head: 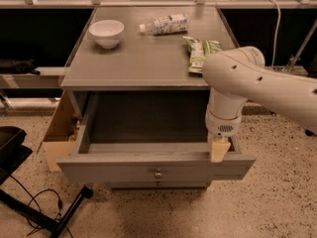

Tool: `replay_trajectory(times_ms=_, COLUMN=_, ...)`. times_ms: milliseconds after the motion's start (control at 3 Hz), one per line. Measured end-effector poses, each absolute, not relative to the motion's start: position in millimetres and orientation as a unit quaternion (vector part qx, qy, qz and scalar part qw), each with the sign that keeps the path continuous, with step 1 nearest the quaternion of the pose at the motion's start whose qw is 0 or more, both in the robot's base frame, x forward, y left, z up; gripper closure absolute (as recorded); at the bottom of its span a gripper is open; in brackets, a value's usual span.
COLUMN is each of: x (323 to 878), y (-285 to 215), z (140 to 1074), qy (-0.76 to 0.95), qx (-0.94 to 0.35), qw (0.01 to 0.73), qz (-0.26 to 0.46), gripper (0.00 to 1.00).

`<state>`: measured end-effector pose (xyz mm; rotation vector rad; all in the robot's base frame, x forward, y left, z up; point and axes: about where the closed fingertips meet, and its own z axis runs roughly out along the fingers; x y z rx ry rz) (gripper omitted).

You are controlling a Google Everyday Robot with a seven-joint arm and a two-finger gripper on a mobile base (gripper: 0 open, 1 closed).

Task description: Open top drawer

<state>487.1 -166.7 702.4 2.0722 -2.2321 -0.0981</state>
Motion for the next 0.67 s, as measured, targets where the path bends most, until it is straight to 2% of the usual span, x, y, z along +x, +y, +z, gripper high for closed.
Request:
replay_trajectory(times_ms=333, x=497, y=-165, z=708, qy=-0.731, qx=0.682, qw=0.018, qz=-0.006, gripper=0.0)
replay_trajectory(times_ms=667, x=482, y=-169, z=686, qy=-0.745, qx=0.666, qw=-0.013, qz=-0.026, gripper=0.0)
